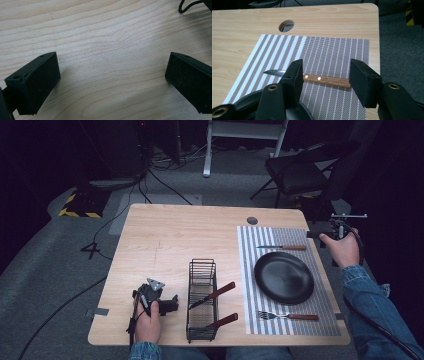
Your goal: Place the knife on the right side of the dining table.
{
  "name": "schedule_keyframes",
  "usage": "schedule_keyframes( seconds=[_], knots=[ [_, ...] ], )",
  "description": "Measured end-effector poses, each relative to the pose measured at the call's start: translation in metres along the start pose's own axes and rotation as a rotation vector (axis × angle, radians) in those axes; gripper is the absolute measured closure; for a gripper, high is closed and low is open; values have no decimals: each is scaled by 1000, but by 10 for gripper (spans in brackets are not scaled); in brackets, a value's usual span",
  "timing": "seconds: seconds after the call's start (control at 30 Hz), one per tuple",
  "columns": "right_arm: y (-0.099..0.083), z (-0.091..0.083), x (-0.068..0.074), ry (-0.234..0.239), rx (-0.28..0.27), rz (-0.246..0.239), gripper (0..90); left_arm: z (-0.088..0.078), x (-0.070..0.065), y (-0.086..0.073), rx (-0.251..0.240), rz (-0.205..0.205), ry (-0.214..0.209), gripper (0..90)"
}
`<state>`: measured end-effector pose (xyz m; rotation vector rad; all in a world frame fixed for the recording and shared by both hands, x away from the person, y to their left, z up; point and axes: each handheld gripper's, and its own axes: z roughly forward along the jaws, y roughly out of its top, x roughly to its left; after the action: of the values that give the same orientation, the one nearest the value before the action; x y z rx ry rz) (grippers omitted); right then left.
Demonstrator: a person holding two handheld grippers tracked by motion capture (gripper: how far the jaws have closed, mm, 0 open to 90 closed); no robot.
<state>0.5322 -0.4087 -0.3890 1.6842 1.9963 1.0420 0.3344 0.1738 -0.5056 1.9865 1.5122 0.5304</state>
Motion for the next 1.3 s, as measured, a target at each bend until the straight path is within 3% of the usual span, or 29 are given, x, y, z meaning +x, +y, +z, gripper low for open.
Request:
schedule_keyframes(
  seconds=[0.23,0.63,0.8,1.1,1.3],
  knots=[
    [-3,-28,15,38,-20,-77,446,0,0,0,0,0,0,0],
    [-26,-78,19,92,-63,-133,429,0,0,0,0,-1,0,0],
    [-45,-94,17,122,-77,-133,426,0,0,0,0,-2,1,0],
    [-90,-107,12,166,-129,-104,420,0,-1,0,-1,-11,9,0],
    [-111,-114,11,153,-137,-142,420,0,-1,0,-1,-11,9,0]
  ],
)
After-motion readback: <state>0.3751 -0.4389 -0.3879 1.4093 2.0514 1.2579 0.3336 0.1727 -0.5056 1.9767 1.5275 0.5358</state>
